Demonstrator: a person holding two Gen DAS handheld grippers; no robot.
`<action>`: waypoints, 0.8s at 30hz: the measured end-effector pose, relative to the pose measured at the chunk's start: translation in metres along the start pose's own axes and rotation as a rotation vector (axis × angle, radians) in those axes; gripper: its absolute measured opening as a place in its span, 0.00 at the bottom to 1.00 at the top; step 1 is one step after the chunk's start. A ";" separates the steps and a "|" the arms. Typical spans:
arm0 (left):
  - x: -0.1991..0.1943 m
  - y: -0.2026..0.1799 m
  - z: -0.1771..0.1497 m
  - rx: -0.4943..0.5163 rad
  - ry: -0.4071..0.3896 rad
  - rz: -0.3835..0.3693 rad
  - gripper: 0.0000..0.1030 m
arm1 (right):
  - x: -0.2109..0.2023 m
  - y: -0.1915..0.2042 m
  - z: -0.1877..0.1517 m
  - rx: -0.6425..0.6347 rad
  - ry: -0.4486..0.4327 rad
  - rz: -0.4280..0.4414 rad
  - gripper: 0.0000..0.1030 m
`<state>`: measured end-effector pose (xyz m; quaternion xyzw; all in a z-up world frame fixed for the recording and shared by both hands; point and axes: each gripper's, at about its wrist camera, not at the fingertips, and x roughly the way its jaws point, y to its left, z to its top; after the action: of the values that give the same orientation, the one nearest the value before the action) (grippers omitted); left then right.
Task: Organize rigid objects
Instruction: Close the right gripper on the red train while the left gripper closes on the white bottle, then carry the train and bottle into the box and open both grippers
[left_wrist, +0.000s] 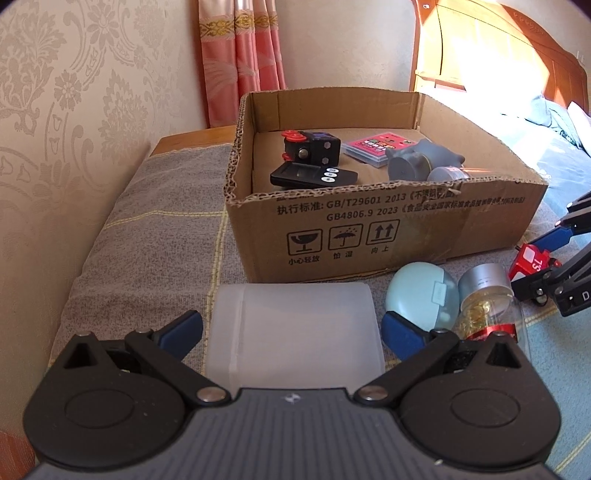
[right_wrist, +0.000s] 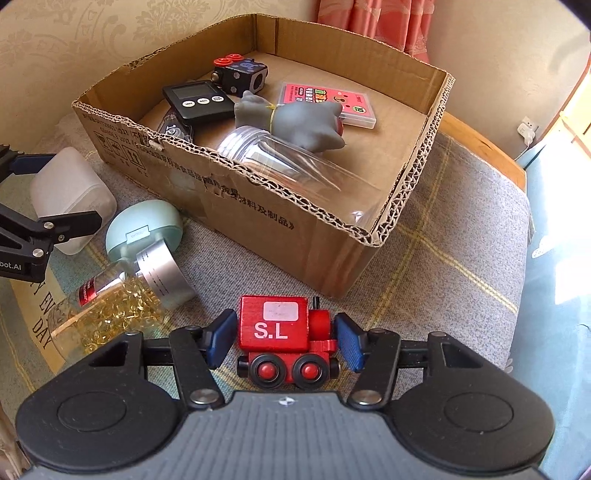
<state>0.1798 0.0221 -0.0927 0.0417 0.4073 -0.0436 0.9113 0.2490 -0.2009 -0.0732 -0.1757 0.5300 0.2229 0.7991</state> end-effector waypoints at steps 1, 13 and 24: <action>0.002 0.000 0.000 0.001 0.007 0.006 0.97 | -0.001 0.000 0.000 0.004 -0.001 -0.003 0.59; -0.009 0.004 0.003 -0.002 0.049 -0.035 0.80 | -0.014 0.003 -0.007 0.024 -0.006 -0.012 0.54; -0.050 -0.001 0.012 0.047 -0.015 -0.077 0.80 | -0.063 0.011 -0.009 0.003 -0.079 -0.021 0.54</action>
<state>0.1555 0.0217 -0.0471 0.0468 0.4007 -0.0886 0.9107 0.2153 -0.2070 -0.0190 -0.1712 0.4965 0.2203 0.8220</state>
